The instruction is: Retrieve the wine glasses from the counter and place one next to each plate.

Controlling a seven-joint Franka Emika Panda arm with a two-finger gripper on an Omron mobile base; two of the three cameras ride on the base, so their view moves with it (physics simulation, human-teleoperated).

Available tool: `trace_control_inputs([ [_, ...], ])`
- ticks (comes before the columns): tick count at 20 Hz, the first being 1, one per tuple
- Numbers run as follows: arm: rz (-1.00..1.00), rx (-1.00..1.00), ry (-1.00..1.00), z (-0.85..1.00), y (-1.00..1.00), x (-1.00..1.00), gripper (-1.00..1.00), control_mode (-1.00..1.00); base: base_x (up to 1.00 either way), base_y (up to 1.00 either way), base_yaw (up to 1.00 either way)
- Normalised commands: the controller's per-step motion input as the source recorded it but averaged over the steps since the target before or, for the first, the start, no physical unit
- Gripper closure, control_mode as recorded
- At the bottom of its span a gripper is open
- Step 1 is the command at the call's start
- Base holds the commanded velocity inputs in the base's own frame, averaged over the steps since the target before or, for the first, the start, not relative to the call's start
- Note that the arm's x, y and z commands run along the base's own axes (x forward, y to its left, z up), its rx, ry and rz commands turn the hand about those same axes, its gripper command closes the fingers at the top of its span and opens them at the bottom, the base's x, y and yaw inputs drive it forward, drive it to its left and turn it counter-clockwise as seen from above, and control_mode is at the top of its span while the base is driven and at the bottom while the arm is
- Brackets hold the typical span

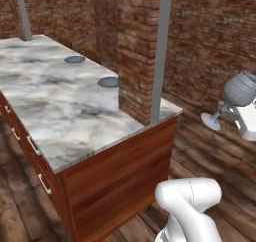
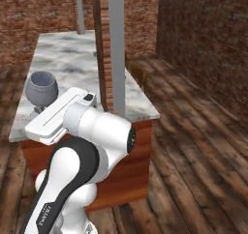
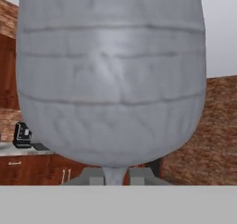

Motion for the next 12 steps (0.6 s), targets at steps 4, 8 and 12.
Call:
trace_control_inputs([
  [4,0.0,0.0,0.0,0.0,0.0,0.0,1.0,1.0,0.0,-1.0,0.01],
  [8,0.0,0.0,0.0,0.0,0.0,0.0,1.0,1.0,0.0,-1.0,0.12],
  [12,0.0,0.0,0.0,0.0,0.0,0.0,1.0,1.0,0.0,-1.0,0.32],
])
